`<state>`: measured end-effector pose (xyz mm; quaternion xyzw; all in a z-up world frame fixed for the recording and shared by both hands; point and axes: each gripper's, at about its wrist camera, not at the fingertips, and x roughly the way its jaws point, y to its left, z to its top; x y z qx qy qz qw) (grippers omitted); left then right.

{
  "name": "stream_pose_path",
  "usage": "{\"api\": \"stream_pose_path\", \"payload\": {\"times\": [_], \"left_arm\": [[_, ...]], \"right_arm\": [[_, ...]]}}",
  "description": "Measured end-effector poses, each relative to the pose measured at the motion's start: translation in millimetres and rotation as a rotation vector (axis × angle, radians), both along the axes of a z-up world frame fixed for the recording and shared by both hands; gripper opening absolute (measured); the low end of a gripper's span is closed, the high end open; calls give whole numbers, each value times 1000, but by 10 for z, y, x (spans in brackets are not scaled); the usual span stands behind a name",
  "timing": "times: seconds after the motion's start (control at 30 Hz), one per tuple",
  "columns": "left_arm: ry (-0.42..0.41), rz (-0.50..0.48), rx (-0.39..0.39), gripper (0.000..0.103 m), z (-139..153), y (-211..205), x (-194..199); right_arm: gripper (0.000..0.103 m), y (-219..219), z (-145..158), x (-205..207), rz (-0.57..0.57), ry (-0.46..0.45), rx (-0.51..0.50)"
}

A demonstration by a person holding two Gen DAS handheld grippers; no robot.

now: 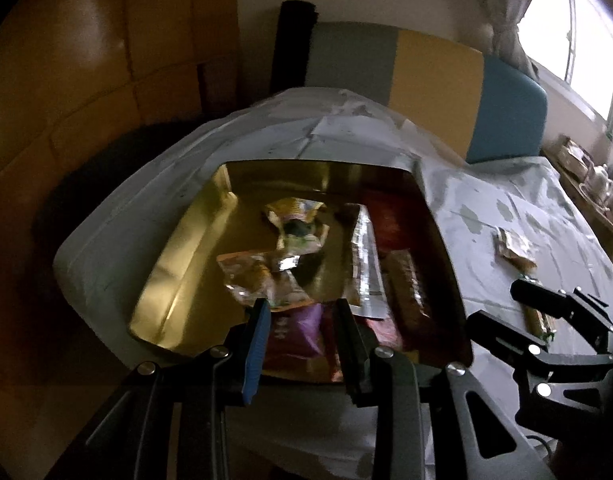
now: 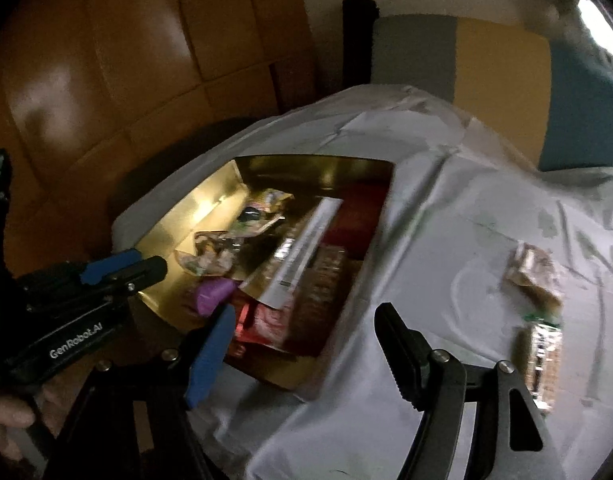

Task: Organize snacks
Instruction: 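Move both open grippers back over the cracker pack and pastry bag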

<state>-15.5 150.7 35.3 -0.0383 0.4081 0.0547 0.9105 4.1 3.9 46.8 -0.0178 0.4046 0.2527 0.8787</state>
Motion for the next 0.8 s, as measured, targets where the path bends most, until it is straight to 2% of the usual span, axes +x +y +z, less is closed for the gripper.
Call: {"api": "stream_pose_path", "payload": {"times": [0.47, 0.6, 0.8], "left_arm": [[9, -116, 39, 32, 20, -445, 6], [14, -149, 47, 32, 11, -567, 18], [20, -203, 64, 32, 11, -765, 37]], "right_arm": [[75, -653, -2, 14, -97, -18, -118], [75, -969, 68, 82, -115, -9, -138], [75, -1538, 172, 214, -172, -10, -224]]}}
